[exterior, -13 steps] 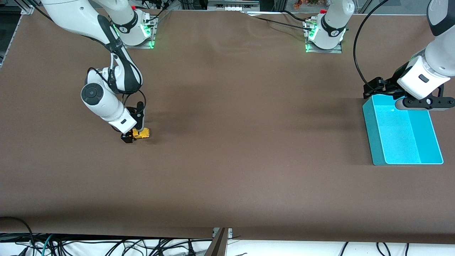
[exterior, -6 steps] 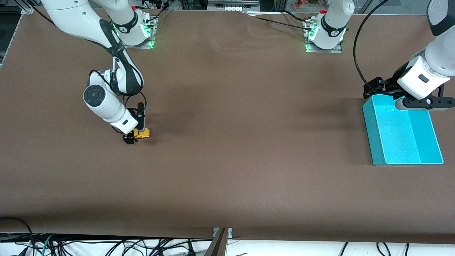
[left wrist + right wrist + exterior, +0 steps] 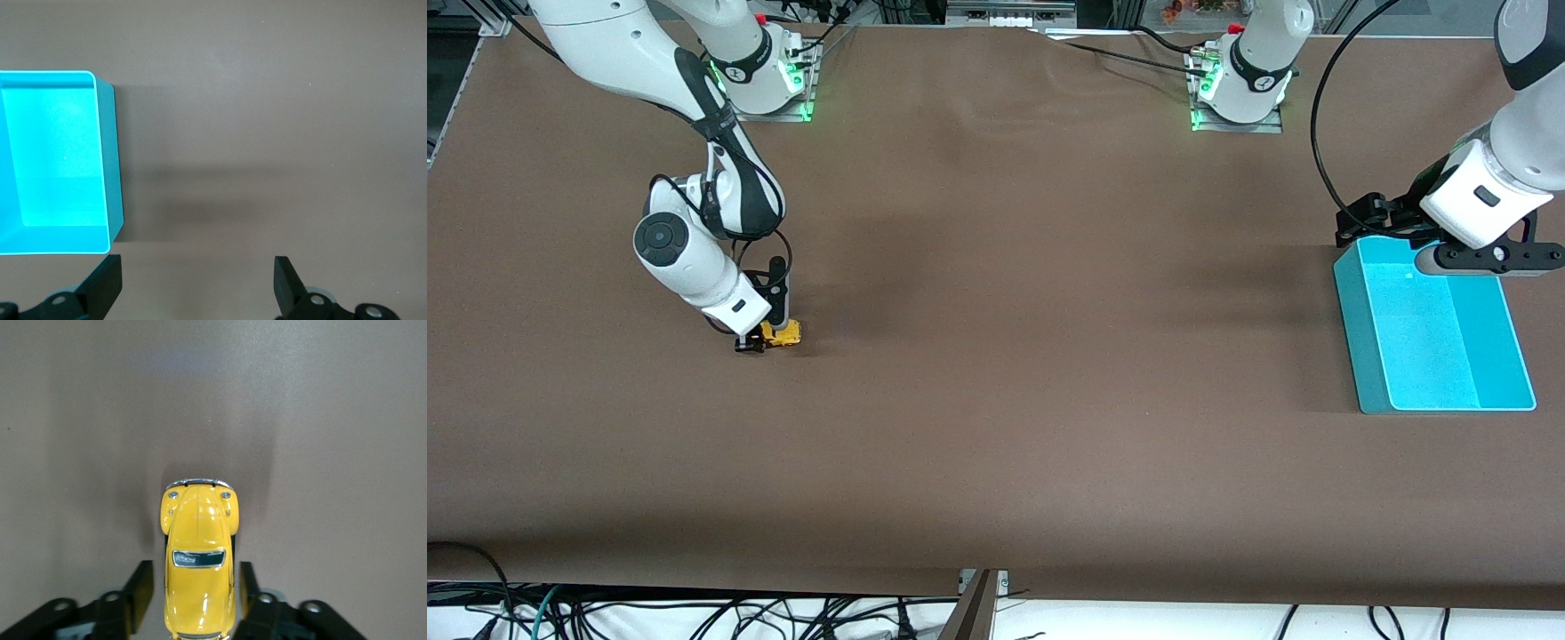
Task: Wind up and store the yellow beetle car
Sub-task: 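Close the right gripper around the yellow car's body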
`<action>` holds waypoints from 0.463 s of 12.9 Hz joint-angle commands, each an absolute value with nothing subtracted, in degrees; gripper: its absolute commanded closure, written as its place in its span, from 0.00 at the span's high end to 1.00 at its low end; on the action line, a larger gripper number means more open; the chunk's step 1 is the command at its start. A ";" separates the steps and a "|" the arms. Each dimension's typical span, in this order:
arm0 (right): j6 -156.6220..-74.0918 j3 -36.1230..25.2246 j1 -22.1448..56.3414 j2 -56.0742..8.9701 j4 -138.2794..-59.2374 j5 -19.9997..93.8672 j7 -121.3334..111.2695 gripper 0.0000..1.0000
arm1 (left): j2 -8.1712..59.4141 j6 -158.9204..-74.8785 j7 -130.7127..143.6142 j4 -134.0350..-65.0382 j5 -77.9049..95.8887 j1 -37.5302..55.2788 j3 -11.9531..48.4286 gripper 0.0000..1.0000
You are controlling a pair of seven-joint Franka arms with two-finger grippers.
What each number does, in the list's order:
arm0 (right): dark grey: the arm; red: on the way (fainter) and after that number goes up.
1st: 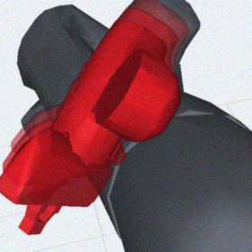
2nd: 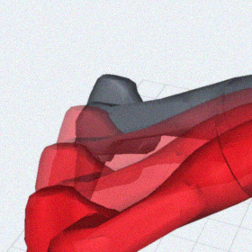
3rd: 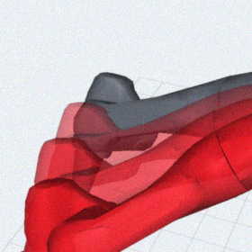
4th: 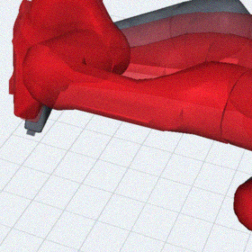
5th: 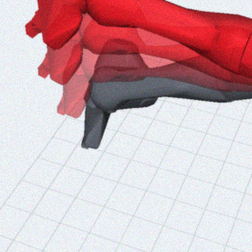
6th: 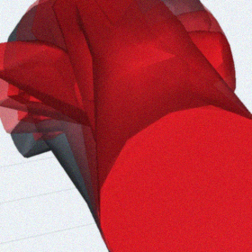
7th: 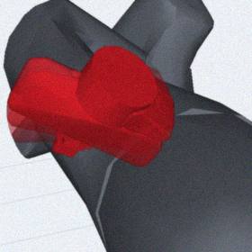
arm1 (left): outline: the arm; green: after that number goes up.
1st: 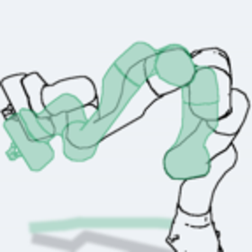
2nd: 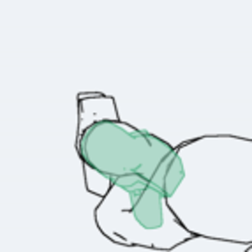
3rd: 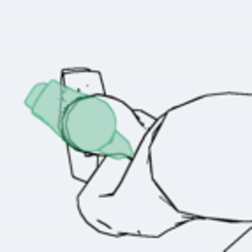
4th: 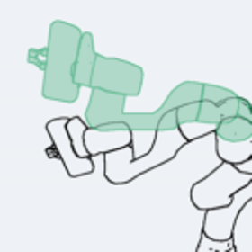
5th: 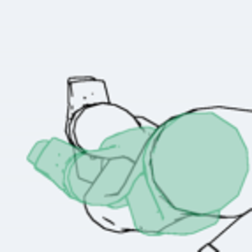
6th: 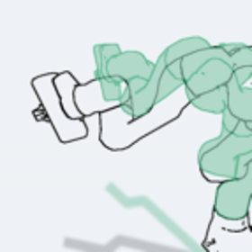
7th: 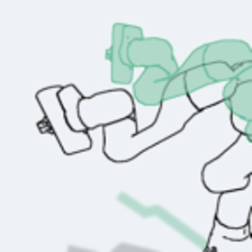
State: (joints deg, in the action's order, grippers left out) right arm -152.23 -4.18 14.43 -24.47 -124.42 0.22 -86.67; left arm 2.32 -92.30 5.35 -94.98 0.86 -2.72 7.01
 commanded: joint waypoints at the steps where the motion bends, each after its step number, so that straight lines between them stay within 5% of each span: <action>1: -153.28 -3.96 13.97 -23.99 -125.42 0.35 -87.80 0.42 | 3.08 -91.05 4.48 -93.16 1.49 -2.90 7.03 1.00; 6: -152.93 -3.96 12.57 -23.99 -125.51 0.44 -87.71 0.42 | 3.08 -91.05 4.48 -93.16 1.49 -2.90 7.03 1.00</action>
State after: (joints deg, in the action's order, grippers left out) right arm -152.31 -4.27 14.08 -24.37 -124.42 0.22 -86.68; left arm 2.32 -92.30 5.35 -94.98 0.86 -2.72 7.01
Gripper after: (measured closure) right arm 0.573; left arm 0.000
